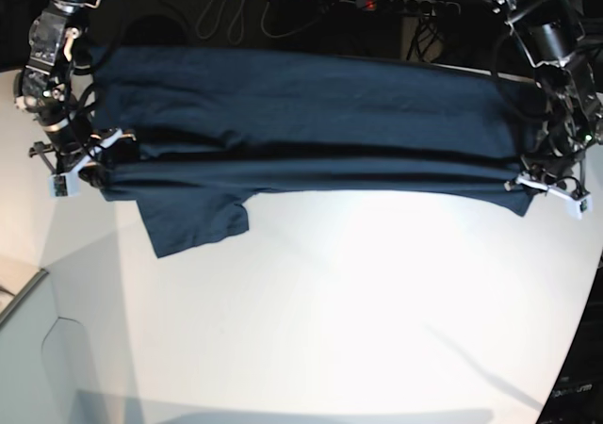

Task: Layout the t-shirt on the table in an organized manner, then fold the t-shirt properly
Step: 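Lift the hem corners and fold them over toward the collar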

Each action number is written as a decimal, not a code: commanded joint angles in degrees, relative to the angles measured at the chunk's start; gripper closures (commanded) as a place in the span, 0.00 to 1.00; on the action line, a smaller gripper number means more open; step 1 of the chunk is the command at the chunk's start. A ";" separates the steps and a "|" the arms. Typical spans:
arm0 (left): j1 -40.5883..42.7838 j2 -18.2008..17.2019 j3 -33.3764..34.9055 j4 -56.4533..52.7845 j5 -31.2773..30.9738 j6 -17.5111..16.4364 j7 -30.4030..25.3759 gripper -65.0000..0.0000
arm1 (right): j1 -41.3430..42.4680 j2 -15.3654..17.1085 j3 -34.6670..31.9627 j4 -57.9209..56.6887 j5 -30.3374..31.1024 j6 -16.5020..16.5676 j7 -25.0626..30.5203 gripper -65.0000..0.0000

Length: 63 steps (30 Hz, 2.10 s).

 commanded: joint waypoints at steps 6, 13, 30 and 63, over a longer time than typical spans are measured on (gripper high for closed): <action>0.48 -1.03 0.25 0.87 -0.42 0.40 -0.72 0.93 | 0.26 -0.03 -1.75 0.79 0.28 0.49 0.86 1.00; 0.66 -1.03 -0.19 1.39 -0.42 0.40 -0.72 0.54 | -1.24 0.23 -4.30 2.11 0.20 0.49 0.78 0.80; -6.29 -1.73 0.25 -2.03 1.96 0.40 -1.25 0.51 | -0.80 -0.03 -3.95 6.24 0.37 0.49 0.86 0.60; -10.42 0.90 -0.01 -3.53 8.81 0.40 -4.76 1.00 | 7.47 -0.12 -4.30 4.92 0.28 0.49 0.78 0.59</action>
